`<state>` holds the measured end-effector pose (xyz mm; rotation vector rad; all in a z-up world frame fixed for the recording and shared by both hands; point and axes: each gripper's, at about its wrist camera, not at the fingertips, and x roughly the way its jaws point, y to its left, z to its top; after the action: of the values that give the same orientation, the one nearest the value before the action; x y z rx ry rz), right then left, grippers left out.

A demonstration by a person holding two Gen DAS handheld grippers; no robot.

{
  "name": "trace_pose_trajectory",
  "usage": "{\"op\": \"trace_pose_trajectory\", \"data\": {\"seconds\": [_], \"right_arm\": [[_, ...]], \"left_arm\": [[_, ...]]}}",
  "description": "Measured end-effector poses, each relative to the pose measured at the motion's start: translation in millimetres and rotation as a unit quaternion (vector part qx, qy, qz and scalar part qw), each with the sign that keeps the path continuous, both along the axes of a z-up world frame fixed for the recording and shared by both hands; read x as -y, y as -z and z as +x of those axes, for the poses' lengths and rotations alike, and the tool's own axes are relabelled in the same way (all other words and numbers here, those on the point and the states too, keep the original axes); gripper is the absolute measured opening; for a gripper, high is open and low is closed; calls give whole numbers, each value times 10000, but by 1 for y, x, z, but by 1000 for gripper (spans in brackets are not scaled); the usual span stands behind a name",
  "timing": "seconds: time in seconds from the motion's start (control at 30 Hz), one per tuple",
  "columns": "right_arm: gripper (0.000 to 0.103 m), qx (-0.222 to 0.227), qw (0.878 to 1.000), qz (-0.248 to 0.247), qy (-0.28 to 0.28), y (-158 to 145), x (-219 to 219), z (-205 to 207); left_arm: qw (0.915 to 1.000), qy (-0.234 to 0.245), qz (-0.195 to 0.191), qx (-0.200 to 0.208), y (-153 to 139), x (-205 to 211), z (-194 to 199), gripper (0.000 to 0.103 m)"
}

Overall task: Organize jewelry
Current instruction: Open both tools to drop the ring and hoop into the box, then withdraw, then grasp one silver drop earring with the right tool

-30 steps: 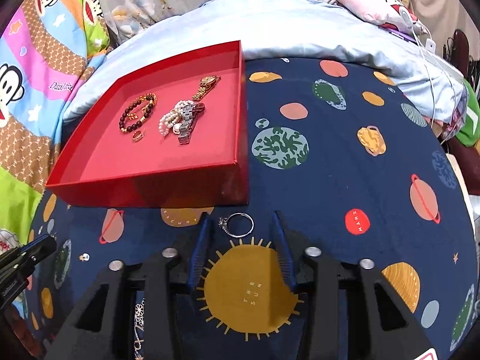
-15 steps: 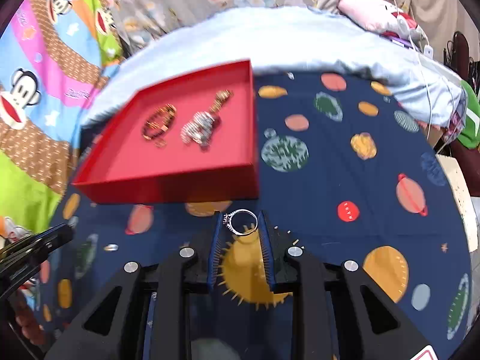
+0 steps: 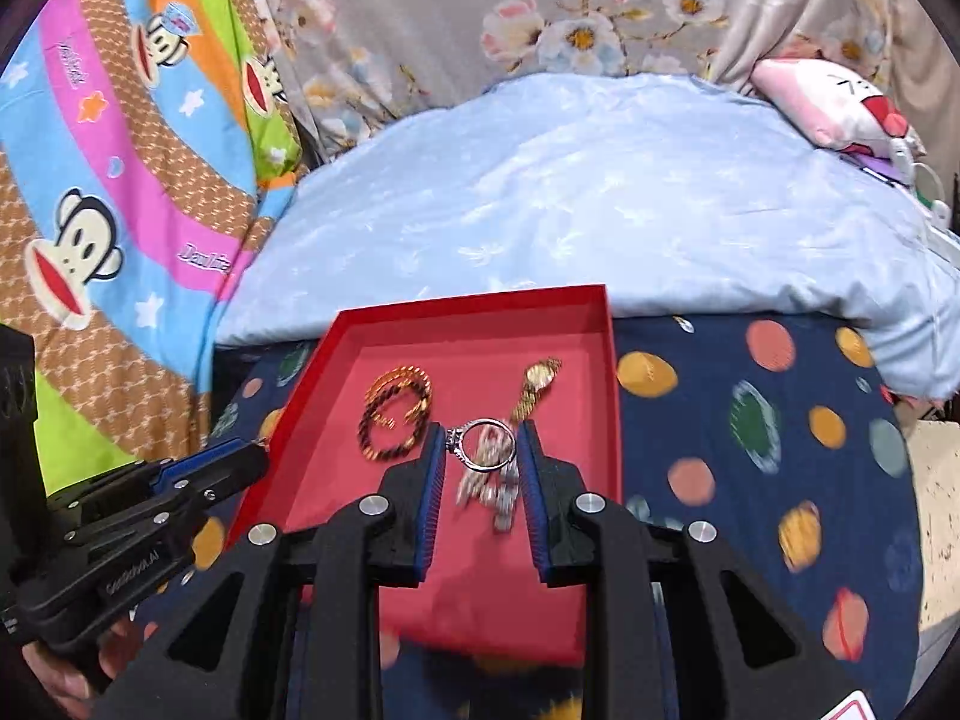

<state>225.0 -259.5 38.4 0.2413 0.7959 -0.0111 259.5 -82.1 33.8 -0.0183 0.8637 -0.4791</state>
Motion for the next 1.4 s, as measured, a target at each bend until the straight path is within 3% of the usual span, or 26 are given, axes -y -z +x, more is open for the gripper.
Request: {"op": "trace_pose_trajectory", "data": {"seconds": [0.2,0.27,0.33,0.37,0.57,0.9,1.13,1.4], "right_arm": [[24,-212,9997,-71,74,27,4,26],[31,-176,9997,-119,102,28,3,25],[43,-21,9996,-205,167,21,2,16],[45,71,9995,-239,191,15,2,8],[46,258,9988,-383,184,-8,-6,-65],[46,-343,9992,-180,71,30,-48,-171],[46,-725,9973,-63,-117,64,-74,-192],[43,-902,9957,-163,-165,84,-87,-187]], "left_arm": [[9994,-111,324,-83,25,22,28,19],[9991,-120,405,-64,29,26,30,33],[9983,-283,510,38,28,27,27,72],[9980,-357,514,95,25,25,25,78],[9967,-532,487,381,-4,-6,-12,79],[9932,-732,903,63,7,-46,-98,79],[9916,-778,1009,-236,28,-65,-132,79],[9892,-854,1094,-472,46,-79,-145,79]]}}
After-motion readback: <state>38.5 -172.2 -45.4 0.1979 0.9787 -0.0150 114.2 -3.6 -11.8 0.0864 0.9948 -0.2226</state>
